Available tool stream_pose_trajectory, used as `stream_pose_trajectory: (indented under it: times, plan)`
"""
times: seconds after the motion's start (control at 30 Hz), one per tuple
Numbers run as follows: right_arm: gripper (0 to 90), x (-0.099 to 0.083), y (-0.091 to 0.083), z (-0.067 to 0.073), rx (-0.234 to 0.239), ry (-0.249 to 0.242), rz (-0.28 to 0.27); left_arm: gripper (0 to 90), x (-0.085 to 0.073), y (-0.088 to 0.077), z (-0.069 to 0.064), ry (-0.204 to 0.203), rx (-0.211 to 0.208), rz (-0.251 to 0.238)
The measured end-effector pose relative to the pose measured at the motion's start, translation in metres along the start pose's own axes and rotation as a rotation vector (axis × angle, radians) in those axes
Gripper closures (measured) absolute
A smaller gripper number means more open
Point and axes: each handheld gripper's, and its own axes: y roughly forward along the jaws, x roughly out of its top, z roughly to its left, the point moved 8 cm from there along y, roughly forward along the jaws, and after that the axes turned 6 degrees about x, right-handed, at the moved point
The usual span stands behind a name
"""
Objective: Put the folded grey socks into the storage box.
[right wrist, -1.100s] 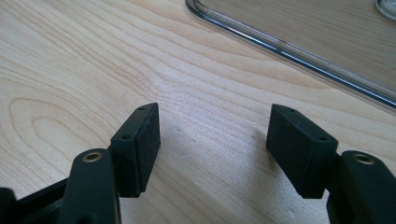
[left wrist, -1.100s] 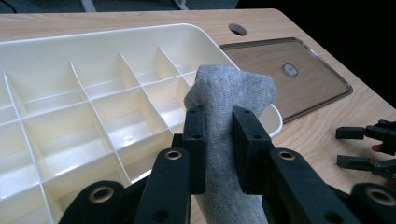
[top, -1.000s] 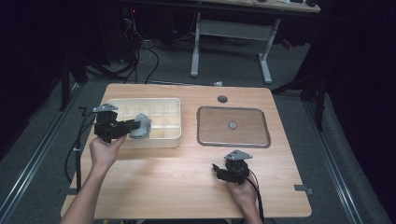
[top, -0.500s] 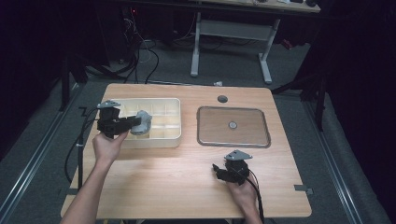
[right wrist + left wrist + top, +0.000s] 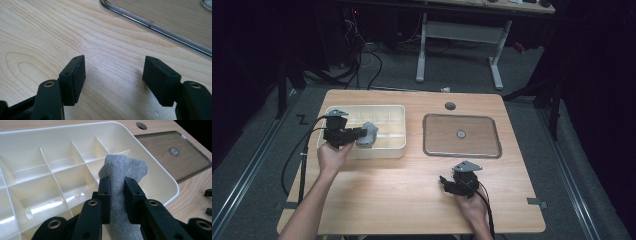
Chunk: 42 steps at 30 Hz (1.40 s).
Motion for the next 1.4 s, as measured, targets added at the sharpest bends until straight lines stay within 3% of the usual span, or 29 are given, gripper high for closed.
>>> stream_pose_trajectory:
  times: [0.4, 1.03, 1.4]
  plan:
    - [35.1, 0.000, 0.000, 0.000, 0.000, 0.000, 0.000, 76.7, -0.010, 0.015, 0.005, 0.008, 0.035, 0.029]
    - [35.3, 0.000, 0.000, 0.000, 0.000, 0.001, 0.000, 77.3, -0.022, 0.025, 0.010, 0.123, 0.126, 0.102]
    - [35.3, 0.000, 0.000, 0.000, 0.000, 0.000, 0.000, 77.5, -0.025, 0.026, 0.011, 0.152, 0.144, 0.126]
